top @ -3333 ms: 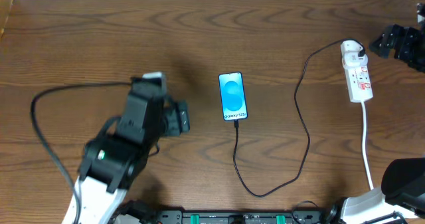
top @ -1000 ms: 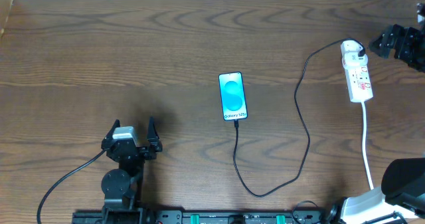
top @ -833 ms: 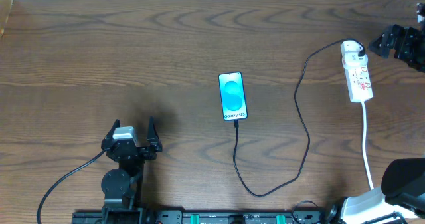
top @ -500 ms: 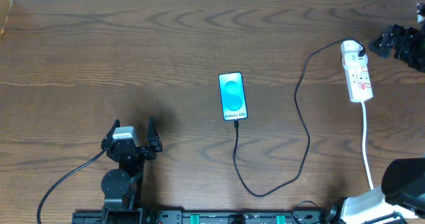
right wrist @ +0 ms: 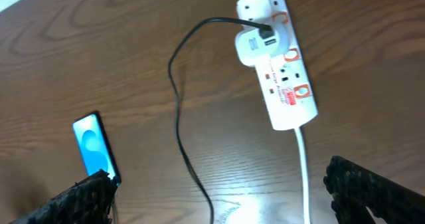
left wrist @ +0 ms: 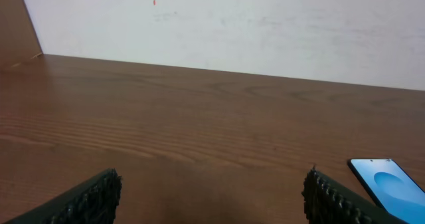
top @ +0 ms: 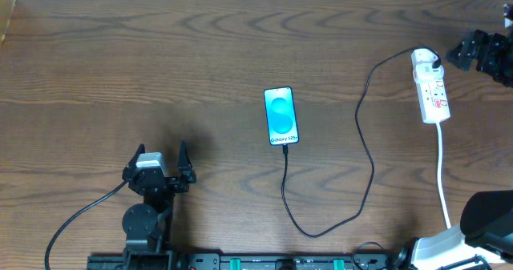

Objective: Plug charger to phone and switch on socket

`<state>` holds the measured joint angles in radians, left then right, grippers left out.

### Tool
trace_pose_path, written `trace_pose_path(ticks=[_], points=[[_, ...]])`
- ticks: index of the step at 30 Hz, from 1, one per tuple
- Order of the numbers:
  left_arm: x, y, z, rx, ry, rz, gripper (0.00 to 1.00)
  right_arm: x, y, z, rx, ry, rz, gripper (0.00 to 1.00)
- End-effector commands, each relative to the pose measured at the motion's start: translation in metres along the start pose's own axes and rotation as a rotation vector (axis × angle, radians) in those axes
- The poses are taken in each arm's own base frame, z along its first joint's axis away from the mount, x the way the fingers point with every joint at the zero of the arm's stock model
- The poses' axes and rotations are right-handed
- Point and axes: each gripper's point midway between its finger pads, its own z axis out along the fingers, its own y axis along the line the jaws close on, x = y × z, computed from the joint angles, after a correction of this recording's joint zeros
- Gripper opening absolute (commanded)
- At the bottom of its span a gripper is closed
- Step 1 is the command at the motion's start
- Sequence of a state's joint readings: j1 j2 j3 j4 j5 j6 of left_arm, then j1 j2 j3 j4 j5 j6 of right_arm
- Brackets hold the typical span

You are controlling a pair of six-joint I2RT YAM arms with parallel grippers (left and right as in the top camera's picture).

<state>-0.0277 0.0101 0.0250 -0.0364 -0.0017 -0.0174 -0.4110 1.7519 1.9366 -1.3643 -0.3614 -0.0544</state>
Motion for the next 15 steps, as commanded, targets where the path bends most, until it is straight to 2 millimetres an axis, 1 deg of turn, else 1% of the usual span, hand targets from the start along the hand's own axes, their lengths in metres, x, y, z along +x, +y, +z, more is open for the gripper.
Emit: trace_pose_path(ticks=[1, 4, 8, 9, 11, 13, 14, 15], points=[[0.018, 0.002, 0.001, -0.007, 0.051, 0.023, 0.87, -0.005, -0.003, -0.006, 0.036, -0.033, -0.005, 0.99], [0.018, 0.002, 0.001, -0.007, 0.051, 0.023, 0.87, -0.011, 0.006, -0.01, 0.029, -0.072, -0.037, 0.99], [0.018, 0.002, 0.001, -0.007, 0.051, 0.023, 0.88, -0.02, 0.031, -0.016, 0.007, -0.16, -0.12, 0.99], [0.018, 0.002, 0.001, -0.007, 0.051, 0.023, 0.88, -0.022, 0.041, -0.016, -0.004, -0.2, -0.154, 0.99], [0.018, 0.002, 0.001, -0.007, 0.051, 0.023, 0.88, -0.022, 0.051, -0.014, -0.018, -0.238, -0.19, 0.99], [0.018, 0.002, 0.001, -0.007, 0.051, 0.023, 0.87, -0.017, 0.065, -0.008, -0.039, -0.282, -0.238, 0.99], [0.018, 0.002, 0.001, -0.007, 0.051, 0.023, 0.87, -0.016, 0.068, -0.006, -0.045, -0.297, -0.251, 0.99], [0.018, 0.002, 0.001, -0.007, 0.051, 0.023, 0.87, -0.012, 0.08, 0.001, -0.066, -0.347, -0.294, 0.99]])
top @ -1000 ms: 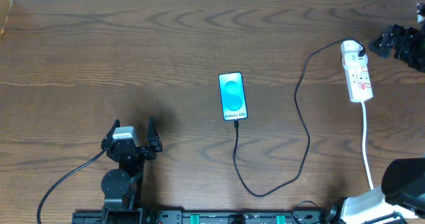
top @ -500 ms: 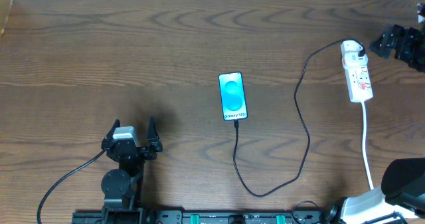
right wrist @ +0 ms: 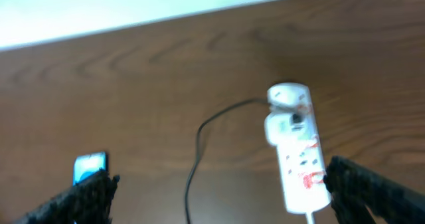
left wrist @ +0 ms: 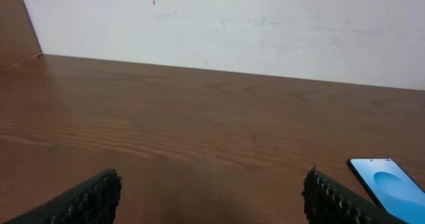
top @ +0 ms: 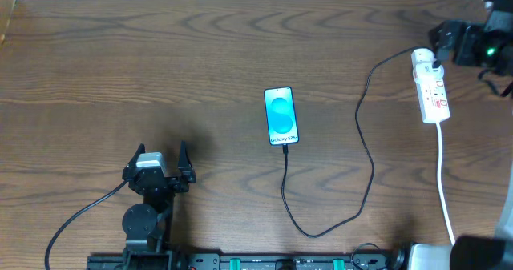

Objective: Plug charger to phone and switch on socket

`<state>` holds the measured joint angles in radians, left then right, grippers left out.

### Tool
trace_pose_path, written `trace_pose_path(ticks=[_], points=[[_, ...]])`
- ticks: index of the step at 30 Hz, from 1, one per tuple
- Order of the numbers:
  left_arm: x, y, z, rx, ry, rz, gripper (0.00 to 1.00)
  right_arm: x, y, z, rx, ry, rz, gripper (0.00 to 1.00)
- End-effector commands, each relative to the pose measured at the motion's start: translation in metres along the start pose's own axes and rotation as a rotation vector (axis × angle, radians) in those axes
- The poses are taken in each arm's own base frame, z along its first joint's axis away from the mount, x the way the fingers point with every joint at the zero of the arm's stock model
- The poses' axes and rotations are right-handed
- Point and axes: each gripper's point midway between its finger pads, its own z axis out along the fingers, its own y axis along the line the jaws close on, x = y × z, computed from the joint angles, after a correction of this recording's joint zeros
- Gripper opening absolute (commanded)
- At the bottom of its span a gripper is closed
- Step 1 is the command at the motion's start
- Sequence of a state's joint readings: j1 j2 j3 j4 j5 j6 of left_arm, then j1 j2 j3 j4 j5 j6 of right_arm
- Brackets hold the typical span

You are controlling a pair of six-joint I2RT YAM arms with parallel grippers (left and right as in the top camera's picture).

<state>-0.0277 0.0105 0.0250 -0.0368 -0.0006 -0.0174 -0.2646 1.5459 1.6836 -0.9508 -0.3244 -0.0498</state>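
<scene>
The phone (top: 280, 115) lies mid-table, its screen lit blue, with a black cable (top: 369, 154) plugged into its near end. That cable loops right to a charger (top: 429, 60) seated in the far end of the white socket strip (top: 434, 94). My right gripper (top: 442, 42) hovers open just beyond that far end; its view is blurred and shows the strip (right wrist: 299, 147), the cable (right wrist: 198, 141) and the phone (right wrist: 89, 165) between its fingers (right wrist: 372, 192). Over the table's near left, my left gripper (top: 160, 154) is open and empty, with the phone (left wrist: 392, 187) at its right finger (left wrist: 339, 201).
The strip's white lead (top: 443, 178) runs toward the table's near right edge. A white wall (left wrist: 226, 24) stands behind the table's far edge. A wooden side panel (left wrist: 16, 24) rises at the far left corner.
My right gripper has shifted left and toward the far end of the socket strip, and its camera now looks more level across the table. Phone, cable and left gripper are unchanged.
</scene>
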Motion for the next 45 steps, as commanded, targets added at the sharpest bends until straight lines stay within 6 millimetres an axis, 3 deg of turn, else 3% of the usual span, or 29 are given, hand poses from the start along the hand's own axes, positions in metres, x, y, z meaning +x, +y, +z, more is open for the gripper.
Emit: trace_pose_path(ticks=[1, 6, 9, 12, 13, 19, 26, 38, 42, 45], points=[[0.017, 0.003, 0.001, -0.008, 0.05, 0.023, 0.87, 0.016, 0.03, 0.011, -0.055, -0.084, -0.079, 0.99], [0.017, 0.003, 0.001, -0.008, 0.05, 0.023, 0.87, 0.029, 0.061, 0.021, -0.112, -0.291, -0.193, 0.99], [0.017, 0.003, 0.001, -0.008, 0.05, 0.023, 0.87, 0.056, 0.07, 0.022, -0.135, -0.386, -0.234, 0.99], [0.018, 0.003, 0.001, -0.008, 0.051, 0.023, 0.87, 0.084, 0.069, 0.023, -0.14, -0.425, -0.247, 0.99], [0.017, 0.003, 0.001, -0.008, 0.05, 0.023, 0.87, 0.105, 0.067, 0.025, -0.14, -0.445, -0.252, 0.99], [0.017, 0.003, 0.001, -0.008, 0.05, 0.023, 0.87, 0.168, 0.057, 0.027, -0.121, -0.518, -0.264, 0.99], [0.018, 0.003, 0.001, -0.008, 0.051, 0.023, 0.87, 0.221, 0.052, 0.025, -0.119, -0.599, -0.282, 0.99], [0.018, 0.003, 0.001, -0.008, 0.051, 0.023, 0.87, 0.241, 0.042, 0.011, -0.061, -0.569, -0.258, 0.99], [0.017, 0.003, 0.001, -0.008, 0.05, 0.023, 0.87, 0.224, 0.046, -0.013, -0.044, -0.7, -0.29, 0.99], [0.017, 0.003, 0.001, -0.008, 0.05, 0.023, 0.88, 0.223, 0.045, -0.013, -0.036, -0.704, -0.287, 0.99]])
